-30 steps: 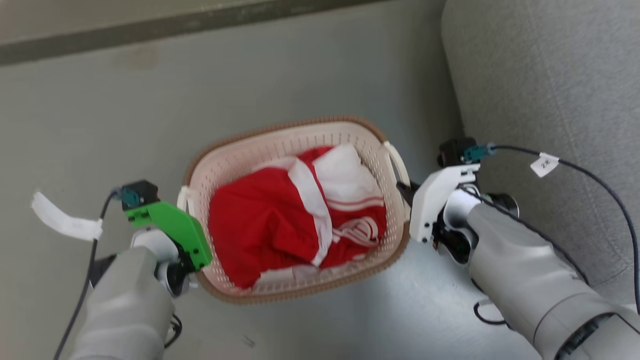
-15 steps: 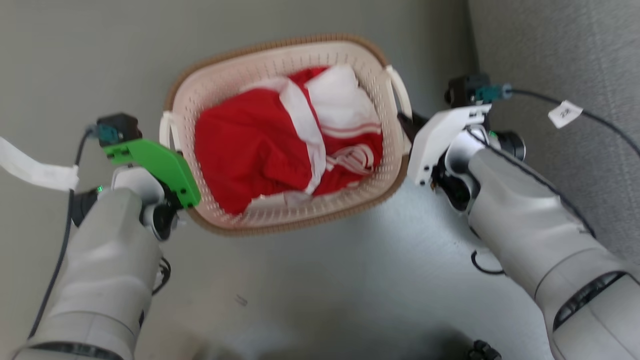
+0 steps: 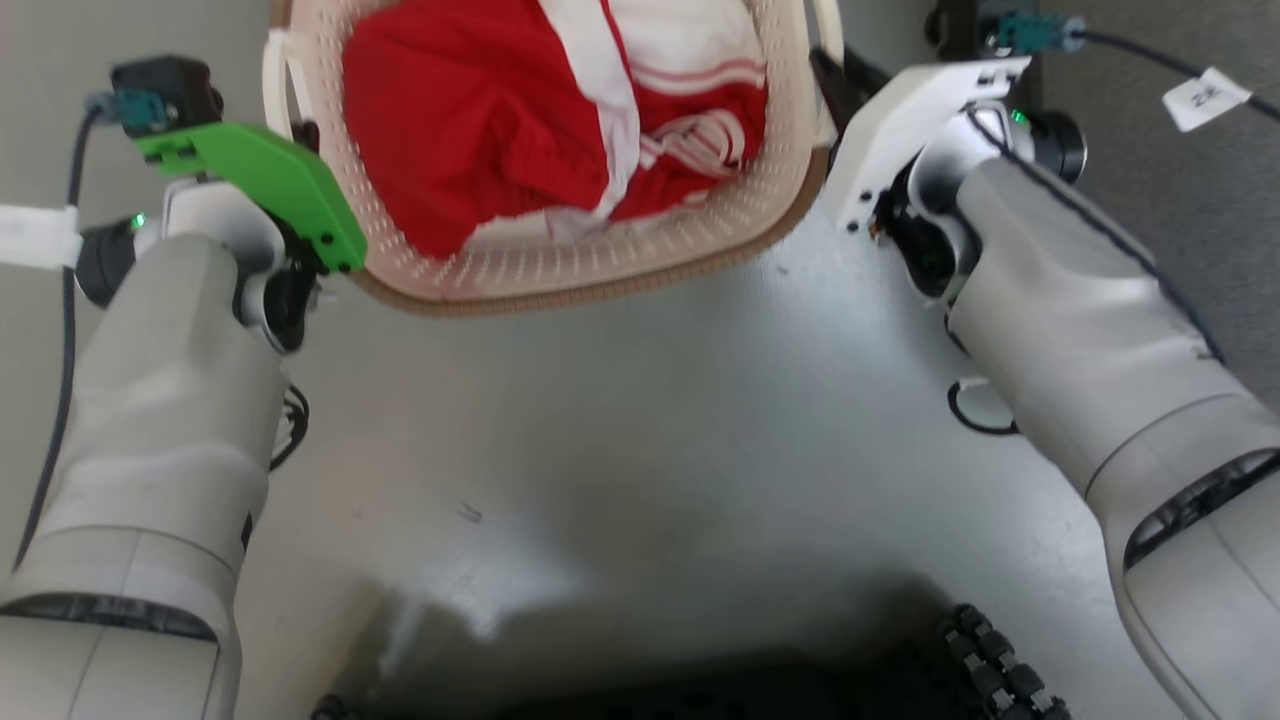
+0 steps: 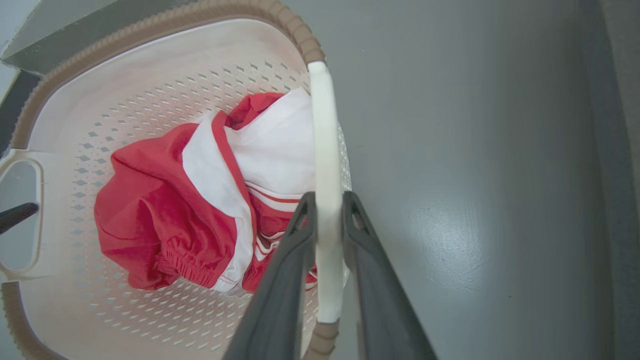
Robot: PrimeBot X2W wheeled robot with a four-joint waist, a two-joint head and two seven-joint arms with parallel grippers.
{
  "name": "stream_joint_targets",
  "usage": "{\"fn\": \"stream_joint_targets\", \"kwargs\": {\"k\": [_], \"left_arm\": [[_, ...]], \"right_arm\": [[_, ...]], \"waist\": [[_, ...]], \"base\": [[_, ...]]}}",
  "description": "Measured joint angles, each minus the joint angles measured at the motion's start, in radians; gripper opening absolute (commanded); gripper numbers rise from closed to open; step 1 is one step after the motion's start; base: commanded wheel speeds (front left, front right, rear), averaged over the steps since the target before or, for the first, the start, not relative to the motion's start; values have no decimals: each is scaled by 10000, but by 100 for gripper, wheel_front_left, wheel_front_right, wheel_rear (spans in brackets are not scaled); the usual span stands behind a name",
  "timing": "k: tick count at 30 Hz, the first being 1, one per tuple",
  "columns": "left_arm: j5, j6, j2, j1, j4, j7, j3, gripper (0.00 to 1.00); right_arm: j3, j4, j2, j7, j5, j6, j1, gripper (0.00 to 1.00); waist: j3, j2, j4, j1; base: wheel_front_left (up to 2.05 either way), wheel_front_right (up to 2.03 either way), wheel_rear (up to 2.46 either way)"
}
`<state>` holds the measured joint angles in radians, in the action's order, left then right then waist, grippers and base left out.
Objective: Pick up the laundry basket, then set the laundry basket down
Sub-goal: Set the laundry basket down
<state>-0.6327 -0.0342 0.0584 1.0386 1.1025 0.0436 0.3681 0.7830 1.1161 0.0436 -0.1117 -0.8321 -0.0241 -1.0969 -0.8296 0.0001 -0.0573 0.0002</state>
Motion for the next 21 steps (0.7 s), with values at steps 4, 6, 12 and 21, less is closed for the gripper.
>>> {"fn": "stream_joint_targets", "kwargs": {"k": [4, 6, 12, 21], "left_arm": [[148, 0, -2, 238, -4, -249, 2, 0], [157, -8, -13, 239, 52, -376, 8, 0], [157, -44, -61, 251, 249, -589, 13, 0], [159, -184, -77, 457, 483, -729, 19, 0]], "right_arm": [[-4, 77, 29, -194, 98, 0, -237, 0], [2, 157, 10, -259, 150, -4, -235, 0], [10, 322, -42, -422, 150, -19, -237, 0], [10, 472, -44, -621, 150, -127, -346, 0]], "waist": [[-496, 0, 34, 0], [-697, 0, 53, 0], [-1048, 0, 111, 0], [-1138, 0, 131, -2]], "base": [[0, 0, 0], [0, 0, 0], [0, 0, 0], [0, 0, 0]]}}
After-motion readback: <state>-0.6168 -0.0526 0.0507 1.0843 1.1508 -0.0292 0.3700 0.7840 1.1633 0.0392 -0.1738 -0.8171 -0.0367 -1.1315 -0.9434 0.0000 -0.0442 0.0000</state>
